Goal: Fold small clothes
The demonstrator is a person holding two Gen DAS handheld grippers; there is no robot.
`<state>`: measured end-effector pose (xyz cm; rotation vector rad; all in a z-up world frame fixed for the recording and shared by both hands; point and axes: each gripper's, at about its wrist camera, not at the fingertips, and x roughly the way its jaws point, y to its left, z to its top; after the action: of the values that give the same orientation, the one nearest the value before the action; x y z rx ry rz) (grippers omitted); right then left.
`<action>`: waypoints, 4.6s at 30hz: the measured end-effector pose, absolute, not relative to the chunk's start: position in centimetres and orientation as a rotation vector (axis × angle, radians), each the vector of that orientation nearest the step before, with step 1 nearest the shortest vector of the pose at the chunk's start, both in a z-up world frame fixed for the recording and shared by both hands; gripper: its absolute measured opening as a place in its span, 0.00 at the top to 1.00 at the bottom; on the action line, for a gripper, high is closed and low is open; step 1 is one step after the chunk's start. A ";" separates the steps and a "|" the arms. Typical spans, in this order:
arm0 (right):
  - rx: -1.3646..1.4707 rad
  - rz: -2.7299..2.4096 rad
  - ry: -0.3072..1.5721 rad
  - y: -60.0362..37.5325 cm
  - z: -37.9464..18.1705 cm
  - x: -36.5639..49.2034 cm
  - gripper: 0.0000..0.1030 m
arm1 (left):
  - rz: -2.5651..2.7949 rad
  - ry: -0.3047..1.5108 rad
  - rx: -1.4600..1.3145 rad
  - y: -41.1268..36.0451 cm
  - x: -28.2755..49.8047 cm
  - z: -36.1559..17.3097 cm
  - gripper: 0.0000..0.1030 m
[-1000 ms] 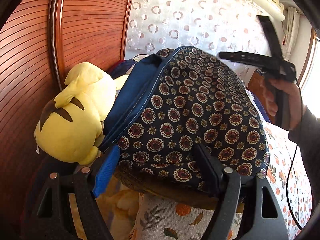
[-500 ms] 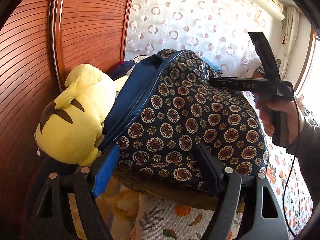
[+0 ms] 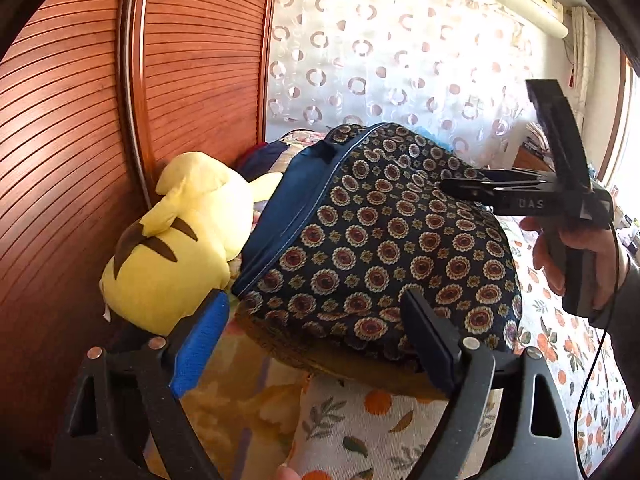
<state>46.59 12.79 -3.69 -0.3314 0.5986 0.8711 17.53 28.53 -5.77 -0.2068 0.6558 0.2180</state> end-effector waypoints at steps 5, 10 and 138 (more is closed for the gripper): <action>-0.322 0.865 0.571 12.6 -3.3 43.8 0.18 | 0.263 0.681 -0.187 28.6 16.5 -5.7 0.15; -0.302 0.869 0.538 11.3 -2.8 40.8 0.18 | 0.260 0.664 -0.161 27.8 15.1 -5.0 0.15; -0.021 0.332 0.269 -22.4 2.6 2.6 0.15 | -0.082 0.429 -0.015 2.8 4.1 6.5 0.15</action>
<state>2.59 -22.38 2.62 -0.0214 0.2689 0.3316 4.13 2.85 6.47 -0.0150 0.4294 -0.0817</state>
